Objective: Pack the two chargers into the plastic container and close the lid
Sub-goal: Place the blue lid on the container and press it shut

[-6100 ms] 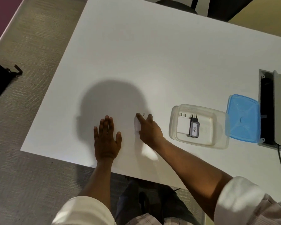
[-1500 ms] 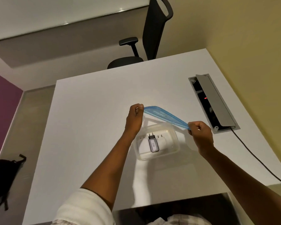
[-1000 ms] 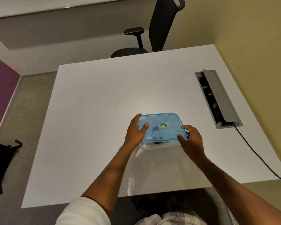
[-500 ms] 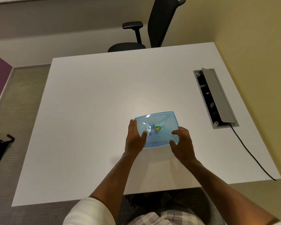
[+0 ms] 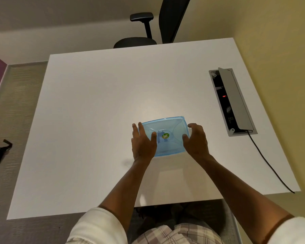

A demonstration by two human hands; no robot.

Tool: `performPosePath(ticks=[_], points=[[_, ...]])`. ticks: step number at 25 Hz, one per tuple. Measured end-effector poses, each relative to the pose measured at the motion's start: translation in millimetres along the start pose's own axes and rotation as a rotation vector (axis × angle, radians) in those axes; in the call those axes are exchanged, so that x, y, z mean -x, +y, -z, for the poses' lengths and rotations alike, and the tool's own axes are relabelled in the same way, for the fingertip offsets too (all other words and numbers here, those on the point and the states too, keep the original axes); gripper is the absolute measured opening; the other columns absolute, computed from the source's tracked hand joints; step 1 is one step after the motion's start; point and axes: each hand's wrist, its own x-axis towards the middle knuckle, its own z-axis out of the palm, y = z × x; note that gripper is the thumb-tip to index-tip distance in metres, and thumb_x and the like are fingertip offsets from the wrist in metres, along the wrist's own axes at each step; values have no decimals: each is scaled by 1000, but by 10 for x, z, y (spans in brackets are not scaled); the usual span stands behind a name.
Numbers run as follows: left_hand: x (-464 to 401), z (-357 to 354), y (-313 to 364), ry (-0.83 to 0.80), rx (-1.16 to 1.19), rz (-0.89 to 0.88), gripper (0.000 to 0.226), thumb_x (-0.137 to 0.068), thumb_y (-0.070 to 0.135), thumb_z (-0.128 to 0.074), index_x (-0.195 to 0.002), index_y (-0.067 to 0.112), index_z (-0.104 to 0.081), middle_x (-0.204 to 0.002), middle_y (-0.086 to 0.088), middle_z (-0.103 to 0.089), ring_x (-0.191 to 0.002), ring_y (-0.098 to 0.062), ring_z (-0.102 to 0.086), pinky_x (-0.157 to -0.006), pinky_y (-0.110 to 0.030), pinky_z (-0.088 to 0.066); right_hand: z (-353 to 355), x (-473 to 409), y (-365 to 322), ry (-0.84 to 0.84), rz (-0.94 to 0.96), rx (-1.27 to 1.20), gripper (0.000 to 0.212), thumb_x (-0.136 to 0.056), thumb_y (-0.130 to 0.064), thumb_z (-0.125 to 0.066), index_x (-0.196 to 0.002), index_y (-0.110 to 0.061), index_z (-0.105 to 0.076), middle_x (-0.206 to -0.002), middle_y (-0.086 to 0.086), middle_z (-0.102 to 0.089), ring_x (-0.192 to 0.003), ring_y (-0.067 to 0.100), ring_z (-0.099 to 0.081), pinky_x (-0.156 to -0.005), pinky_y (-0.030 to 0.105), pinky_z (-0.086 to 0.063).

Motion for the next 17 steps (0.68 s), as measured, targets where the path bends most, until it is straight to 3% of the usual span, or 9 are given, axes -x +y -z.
performPosePath(ticks=[5,12,17], points=[[11,-11,-6,-33,83,19,77,-98,39,-51,-158,12,-12,-167,-9,-9,-155,-21,-10,-118,-37,-28,0,-111,82,-140,-24,42,48,-87,-14,-60,-133,-4,-50,-123,19,-61,-111,34,-57,-92,41,-49],[-11,30,77,-18,100,31,73,-97,37,-47,-158,15,-12,-167,-5,-12,-155,-19,-10,-121,-35,-19,-17,-72,96,-105,12,75,48,-90,-18,-58,-135,-5,-51,-129,17,-62,-117,33,-58,-97,38,-48],[-45,25,63,-29,108,73,71,-97,37,-44,-157,14,-13,-167,-4,-12,-155,-18,-10,-116,-26,-10,-18,-60,52,-79,34,30,45,-89,-16,-59,-132,-8,-53,-131,14,-62,-118,31,-59,-99,38,-46]])
